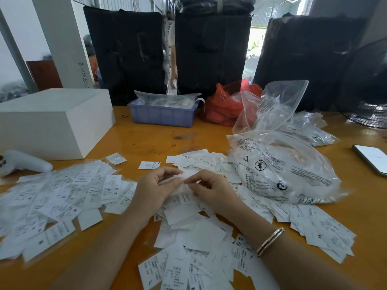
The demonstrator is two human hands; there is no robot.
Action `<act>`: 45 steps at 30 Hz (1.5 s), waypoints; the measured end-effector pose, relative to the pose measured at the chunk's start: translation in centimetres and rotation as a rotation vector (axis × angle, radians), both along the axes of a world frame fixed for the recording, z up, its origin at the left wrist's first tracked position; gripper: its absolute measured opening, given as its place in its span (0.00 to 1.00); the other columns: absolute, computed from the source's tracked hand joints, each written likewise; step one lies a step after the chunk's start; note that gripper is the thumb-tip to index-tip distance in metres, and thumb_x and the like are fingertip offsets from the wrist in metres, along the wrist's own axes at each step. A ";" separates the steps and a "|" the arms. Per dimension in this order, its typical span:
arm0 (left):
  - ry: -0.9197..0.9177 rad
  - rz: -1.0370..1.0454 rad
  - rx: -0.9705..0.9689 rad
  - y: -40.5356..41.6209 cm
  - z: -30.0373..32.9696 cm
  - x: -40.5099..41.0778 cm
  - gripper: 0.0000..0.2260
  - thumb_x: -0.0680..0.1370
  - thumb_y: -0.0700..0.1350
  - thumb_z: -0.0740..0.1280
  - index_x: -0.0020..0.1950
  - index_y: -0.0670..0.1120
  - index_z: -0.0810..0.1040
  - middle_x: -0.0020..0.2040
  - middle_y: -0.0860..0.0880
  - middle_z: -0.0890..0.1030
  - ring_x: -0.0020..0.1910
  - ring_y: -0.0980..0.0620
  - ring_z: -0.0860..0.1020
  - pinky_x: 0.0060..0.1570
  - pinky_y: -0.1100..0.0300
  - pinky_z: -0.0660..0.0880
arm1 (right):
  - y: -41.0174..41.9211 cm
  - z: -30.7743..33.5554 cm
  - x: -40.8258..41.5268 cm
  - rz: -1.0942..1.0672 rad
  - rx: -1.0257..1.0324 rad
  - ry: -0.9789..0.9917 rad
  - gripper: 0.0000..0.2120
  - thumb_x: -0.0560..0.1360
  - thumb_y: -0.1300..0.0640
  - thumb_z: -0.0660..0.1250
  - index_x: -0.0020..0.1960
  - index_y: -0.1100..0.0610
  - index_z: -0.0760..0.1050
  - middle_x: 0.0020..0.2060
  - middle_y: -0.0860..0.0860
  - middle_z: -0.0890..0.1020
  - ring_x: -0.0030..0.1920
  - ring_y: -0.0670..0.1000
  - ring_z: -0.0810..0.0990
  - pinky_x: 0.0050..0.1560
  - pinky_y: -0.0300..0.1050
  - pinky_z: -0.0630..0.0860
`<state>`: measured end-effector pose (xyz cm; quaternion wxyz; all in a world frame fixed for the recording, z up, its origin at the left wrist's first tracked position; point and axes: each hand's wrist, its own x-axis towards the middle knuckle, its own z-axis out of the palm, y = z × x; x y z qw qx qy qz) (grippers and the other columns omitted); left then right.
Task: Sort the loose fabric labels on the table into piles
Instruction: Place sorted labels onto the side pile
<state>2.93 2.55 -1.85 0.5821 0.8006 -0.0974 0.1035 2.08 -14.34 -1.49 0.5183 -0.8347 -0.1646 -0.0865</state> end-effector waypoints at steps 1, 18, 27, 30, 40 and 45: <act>-0.006 0.005 0.019 0.0 0.0 0.1 0.04 0.73 0.48 0.72 0.45 0.57 0.80 0.40 0.70 0.79 0.44 0.74 0.74 0.34 0.78 0.71 | 0.1 0.0 -0.1 0.018 -0.040 -0.032 0.12 0.76 0.63 0.65 0.46 0.46 0.80 0.38 0.40 0.79 0.36 0.35 0.75 0.37 0.27 0.69; -0.106 0.524 0.222 4.7 0.3 1.7 0.06 0.75 0.41 0.69 0.52 0.47 0.79 0.49 0.49 0.80 0.47 0.53 0.74 0.39 0.63 0.67 | -11.8 3.0 3.5 -0.817 -0.288 -0.144 0.15 0.76 0.67 0.59 0.60 0.59 0.78 0.57 0.55 0.78 0.54 0.54 0.76 0.50 0.46 0.74; -0.129 0.617 0.778 4.3 0.2 1.3 0.09 0.72 0.43 0.72 0.52 0.50 0.81 0.60 0.45 0.75 0.60 0.42 0.68 0.53 0.46 0.67 | -13.5 1.5 3.9 -0.874 -0.641 0.103 0.08 0.76 0.57 0.63 0.49 0.53 0.80 0.50 0.55 0.80 0.51 0.58 0.76 0.50 0.49 0.72; -0.383 0.376 0.697 2.9 0.2 1.0 0.07 0.73 0.38 0.71 0.48 0.46 0.82 0.52 0.47 0.80 0.54 0.45 0.73 0.50 0.53 0.69 | -13.8 1.7 3.8 -0.882 -0.481 0.094 0.07 0.75 0.57 0.63 0.38 0.51 0.74 0.46 0.54 0.81 0.46 0.57 0.77 0.49 0.52 0.74; -0.395 -0.140 0.494 0.3 -0.5 -0.1 0.06 0.78 0.45 0.66 0.51 0.56 0.79 0.49 0.62 0.78 0.54 0.63 0.73 0.54 0.69 0.64 | -7.9 3.6 0.6 -0.520 -0.023 -0.493 0.07 0.75 0.62 0.67 0.42 0.52 0.72 0.36 0.45 0.78 0.39 0.37 0.76 0.43 0.29 0.74; -0.180 -0.127 0.233 0.1 0.4 -0.7 0.16 0.74 0.64 0.58 0.61 0.68 0.64 0.60 0.71 0.68 0.58 0.76 0.66 0.51 0.75 0.64 | -2.0 2.5 -1.0 -0.083 0.066 -0.081 0.06 0.77 0.58 0.64 0.43 0.48 0.72 0.34 0.44 0.83 0.35 0.42 0.80 0.40 0.36 0.78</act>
